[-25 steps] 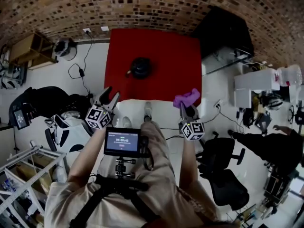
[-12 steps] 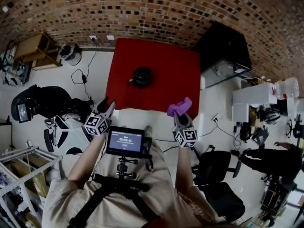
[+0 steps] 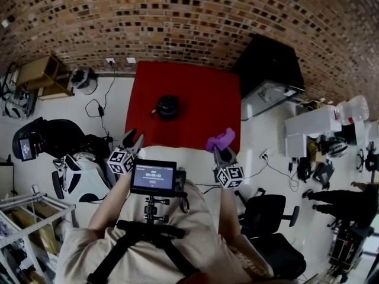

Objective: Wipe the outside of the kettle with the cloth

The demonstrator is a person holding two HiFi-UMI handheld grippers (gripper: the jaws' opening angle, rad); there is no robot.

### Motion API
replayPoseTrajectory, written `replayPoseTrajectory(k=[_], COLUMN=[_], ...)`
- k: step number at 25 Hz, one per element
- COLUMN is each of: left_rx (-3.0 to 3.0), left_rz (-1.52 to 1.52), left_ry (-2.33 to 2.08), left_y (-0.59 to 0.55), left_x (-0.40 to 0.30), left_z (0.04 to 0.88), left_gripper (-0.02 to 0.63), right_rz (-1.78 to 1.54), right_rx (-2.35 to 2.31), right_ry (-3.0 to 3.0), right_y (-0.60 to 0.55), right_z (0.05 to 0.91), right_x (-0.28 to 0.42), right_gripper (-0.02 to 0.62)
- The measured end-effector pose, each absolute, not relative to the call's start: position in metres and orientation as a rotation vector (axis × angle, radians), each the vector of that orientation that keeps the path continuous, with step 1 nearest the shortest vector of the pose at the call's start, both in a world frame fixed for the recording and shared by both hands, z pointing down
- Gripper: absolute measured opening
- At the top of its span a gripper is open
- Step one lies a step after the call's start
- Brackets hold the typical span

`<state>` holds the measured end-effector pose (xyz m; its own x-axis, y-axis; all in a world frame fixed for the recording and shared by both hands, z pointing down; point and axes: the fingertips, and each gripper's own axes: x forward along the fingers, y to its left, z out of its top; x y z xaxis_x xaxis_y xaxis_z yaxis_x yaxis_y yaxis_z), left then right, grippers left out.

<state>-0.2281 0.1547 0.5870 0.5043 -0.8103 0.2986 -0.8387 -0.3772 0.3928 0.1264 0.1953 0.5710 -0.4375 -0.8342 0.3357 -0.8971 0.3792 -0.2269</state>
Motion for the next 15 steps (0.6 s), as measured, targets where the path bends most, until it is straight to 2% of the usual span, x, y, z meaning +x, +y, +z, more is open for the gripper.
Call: replayPoseTrajectory(k=[15], left_rx=[2.25], left_rz=[0.162], left_ry=[-1.238], left_y=[0.177], left_x=[-0.189], left_z=[0.607], left_gripper=[0.175], right_rz=[0.628], right_rx=[1.549], right_ry=[-2.465], right_y=[0.203], right_z=[0.587], right_x=[0.119], right_gripper=[0.092])
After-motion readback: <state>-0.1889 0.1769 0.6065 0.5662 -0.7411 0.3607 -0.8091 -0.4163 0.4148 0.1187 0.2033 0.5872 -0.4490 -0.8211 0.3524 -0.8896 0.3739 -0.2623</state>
